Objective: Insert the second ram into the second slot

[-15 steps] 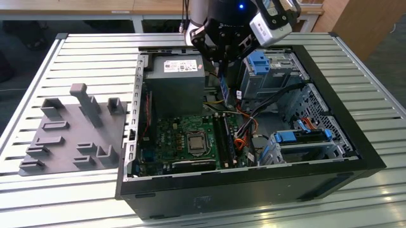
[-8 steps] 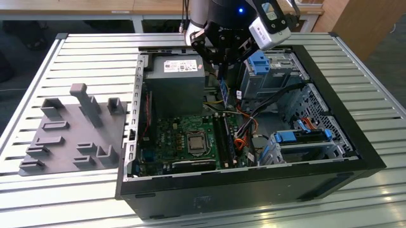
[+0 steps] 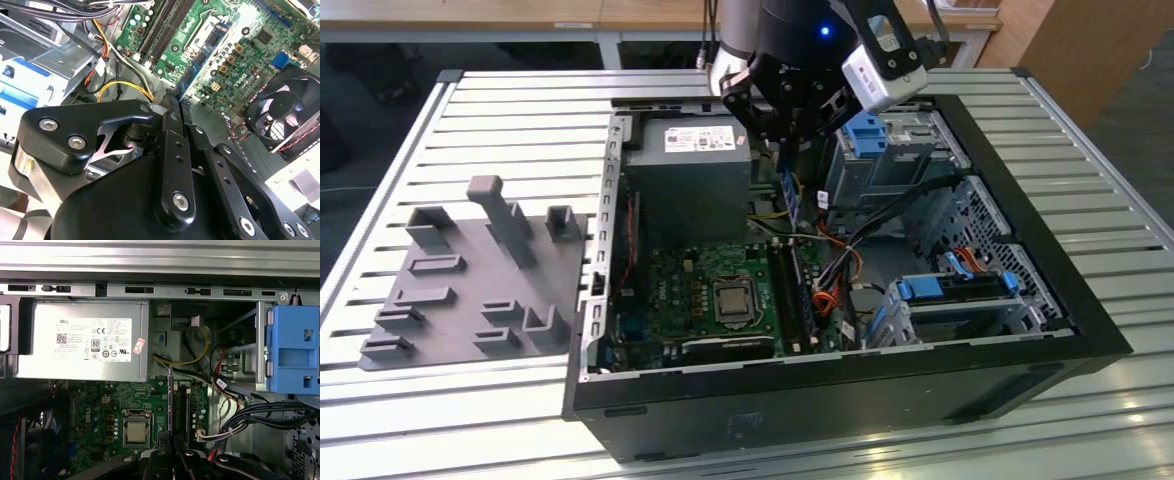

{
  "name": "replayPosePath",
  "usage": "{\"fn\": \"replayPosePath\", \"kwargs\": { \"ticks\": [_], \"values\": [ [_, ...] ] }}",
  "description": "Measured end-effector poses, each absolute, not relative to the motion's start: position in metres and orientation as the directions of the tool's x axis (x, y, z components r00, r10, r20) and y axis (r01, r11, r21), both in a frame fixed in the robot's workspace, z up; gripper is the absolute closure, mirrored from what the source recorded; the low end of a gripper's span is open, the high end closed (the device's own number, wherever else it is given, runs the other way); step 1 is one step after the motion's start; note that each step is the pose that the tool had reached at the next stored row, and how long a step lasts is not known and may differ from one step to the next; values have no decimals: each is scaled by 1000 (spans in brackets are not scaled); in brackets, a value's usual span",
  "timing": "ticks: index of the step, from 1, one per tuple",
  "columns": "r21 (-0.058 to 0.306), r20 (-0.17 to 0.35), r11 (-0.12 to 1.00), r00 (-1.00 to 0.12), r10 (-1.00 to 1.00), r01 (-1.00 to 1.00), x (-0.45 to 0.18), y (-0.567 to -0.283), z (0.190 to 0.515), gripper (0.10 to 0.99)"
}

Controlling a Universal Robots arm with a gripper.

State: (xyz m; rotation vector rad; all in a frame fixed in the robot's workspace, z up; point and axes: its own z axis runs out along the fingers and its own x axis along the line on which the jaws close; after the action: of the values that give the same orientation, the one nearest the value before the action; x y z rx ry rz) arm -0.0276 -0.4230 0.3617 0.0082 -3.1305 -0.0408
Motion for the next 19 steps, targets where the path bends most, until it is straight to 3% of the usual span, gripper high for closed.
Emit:
{"fn": "replayPosePath", "kwargs": {
  "ticks": [19],
  "values": [
    [26,11,1000,-1000,-5,-5,-22,-428,351,949]
  ]
}}
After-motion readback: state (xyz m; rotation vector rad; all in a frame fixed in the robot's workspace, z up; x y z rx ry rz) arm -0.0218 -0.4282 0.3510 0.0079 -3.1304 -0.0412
